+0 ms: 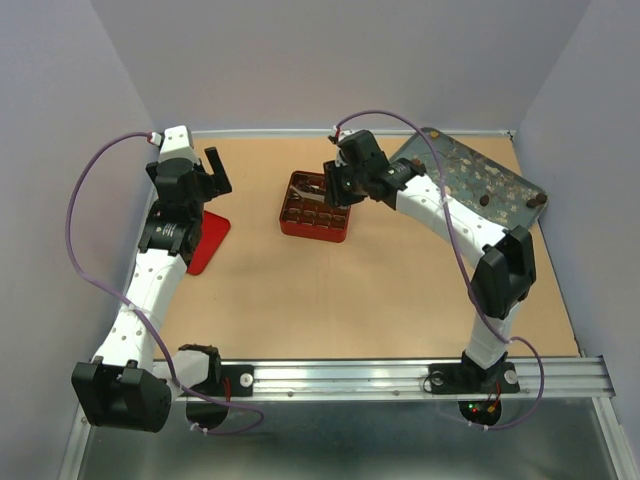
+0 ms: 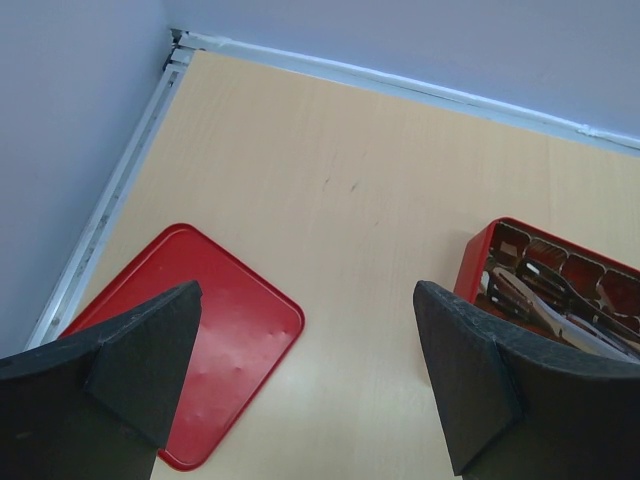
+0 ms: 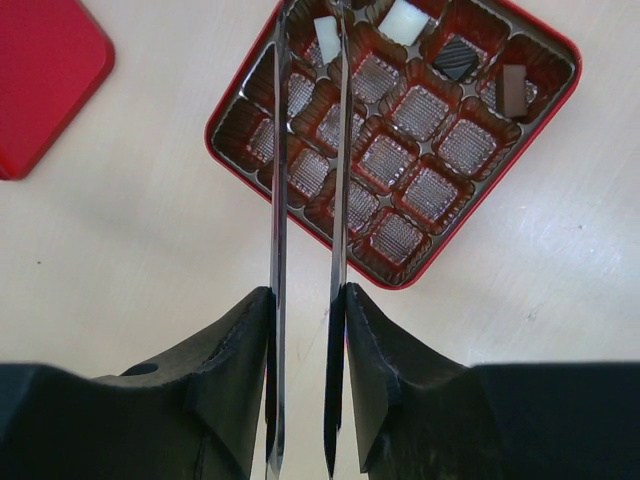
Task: Pack the chocolate
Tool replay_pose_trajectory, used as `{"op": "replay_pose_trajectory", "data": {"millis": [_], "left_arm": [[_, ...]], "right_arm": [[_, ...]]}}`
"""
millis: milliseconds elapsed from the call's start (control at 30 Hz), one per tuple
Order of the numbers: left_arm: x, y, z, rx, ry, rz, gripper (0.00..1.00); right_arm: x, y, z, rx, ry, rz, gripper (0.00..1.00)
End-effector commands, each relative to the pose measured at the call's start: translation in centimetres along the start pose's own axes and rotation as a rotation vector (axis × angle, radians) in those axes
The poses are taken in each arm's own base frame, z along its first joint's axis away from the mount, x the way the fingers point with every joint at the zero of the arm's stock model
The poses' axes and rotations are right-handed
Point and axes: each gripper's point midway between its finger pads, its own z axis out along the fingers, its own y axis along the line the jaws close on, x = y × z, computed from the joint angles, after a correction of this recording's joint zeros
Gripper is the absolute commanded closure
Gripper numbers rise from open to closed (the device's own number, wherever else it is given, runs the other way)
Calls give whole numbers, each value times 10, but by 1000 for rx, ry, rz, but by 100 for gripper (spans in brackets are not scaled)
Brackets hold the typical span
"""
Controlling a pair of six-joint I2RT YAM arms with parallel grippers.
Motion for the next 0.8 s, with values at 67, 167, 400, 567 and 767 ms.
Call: {"op": "replay_pose_trajectory", "data": {"millis": [67,167,400,567,767], "left_arm": [[-20,0,-6,8,-67,-11,1],[-20,0,-7,10,-68,-12,1],[-19,-1,-7,13,-66,-12,1],[-19,-1,-6,16,-64,-13,1],[-18,-1,-6,17,-63,-14,1]], "right_arm": [[-84,7,-77,43,-298,-20,60],[-94,-6,-97,116,-354,-26,60],[-89,-70,-116,274,-365,26,60],[-88,-103,-135,344,-384,59,60],[-79,-139,-148,417,-381,94,62]]}}
